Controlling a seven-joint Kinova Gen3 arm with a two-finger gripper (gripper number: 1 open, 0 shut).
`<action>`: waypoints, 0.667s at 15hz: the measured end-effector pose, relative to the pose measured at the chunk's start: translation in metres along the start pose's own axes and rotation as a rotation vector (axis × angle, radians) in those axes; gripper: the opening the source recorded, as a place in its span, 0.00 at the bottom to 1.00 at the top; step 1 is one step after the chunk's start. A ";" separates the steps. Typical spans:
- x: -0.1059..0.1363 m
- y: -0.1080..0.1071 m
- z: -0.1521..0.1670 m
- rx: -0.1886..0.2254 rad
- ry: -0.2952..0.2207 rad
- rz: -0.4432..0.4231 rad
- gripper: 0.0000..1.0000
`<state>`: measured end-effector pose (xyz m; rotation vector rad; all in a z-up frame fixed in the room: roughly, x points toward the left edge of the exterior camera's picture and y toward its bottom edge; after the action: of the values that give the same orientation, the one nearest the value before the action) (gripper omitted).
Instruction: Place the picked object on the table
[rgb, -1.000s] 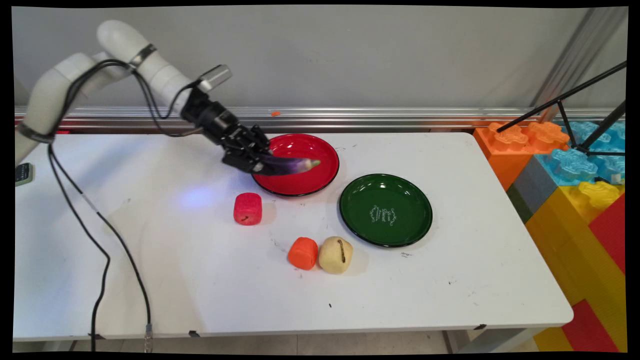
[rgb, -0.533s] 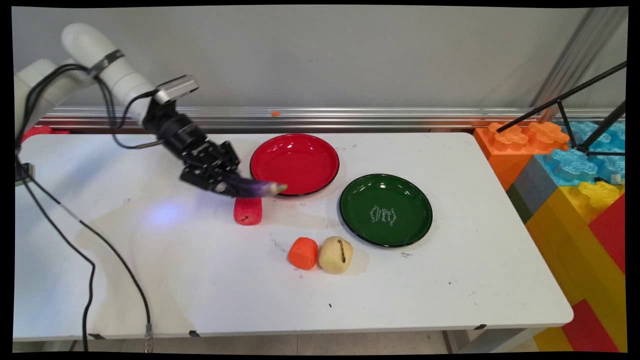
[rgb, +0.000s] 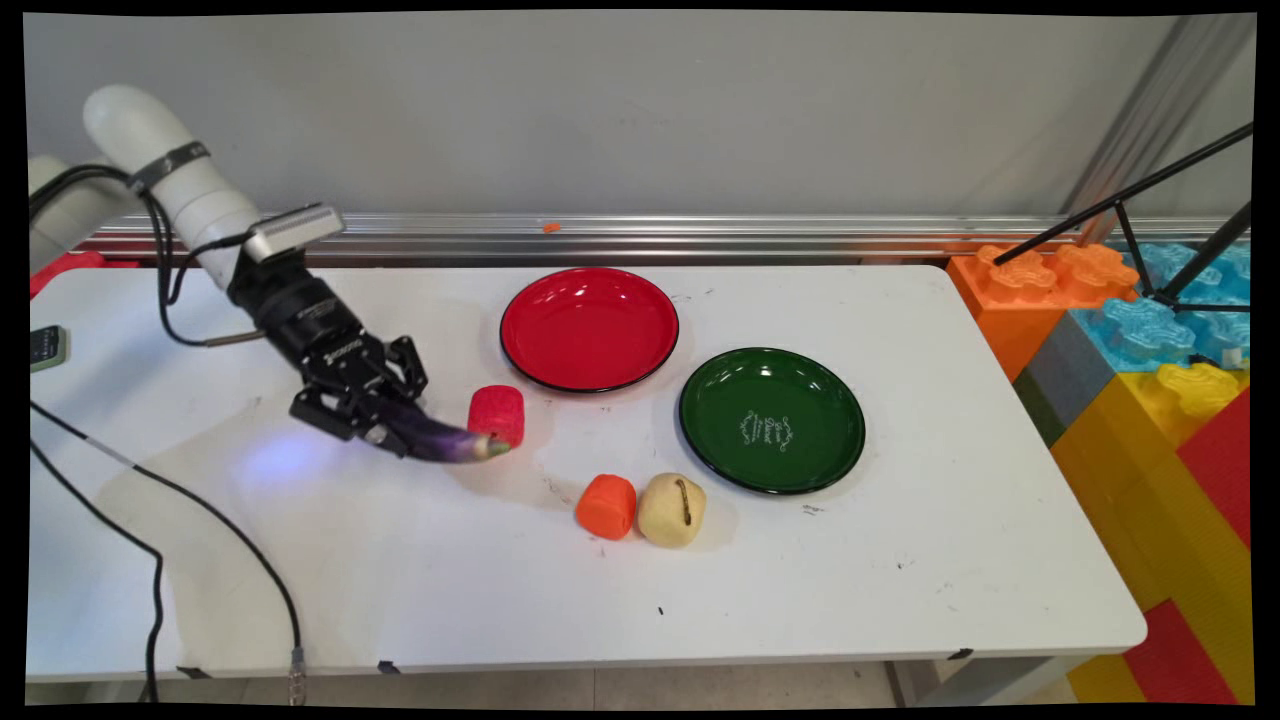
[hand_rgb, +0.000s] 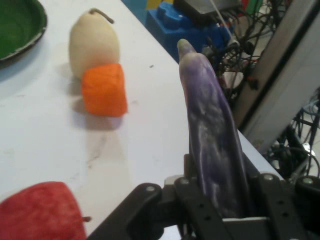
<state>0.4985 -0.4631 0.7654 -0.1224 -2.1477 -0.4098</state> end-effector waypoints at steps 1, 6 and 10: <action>-0.003 0.002 0.003 -0.007 0.000 0.001 0.00; -0.018 0.006 0.026 -0.031 -0.004 -0.002 0.00; -0.030 0.003 0.042 -0.034 -0.008 -0.009 0.00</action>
<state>0.4839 -0.4443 0.7201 -0.1336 -2.1509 -0.4515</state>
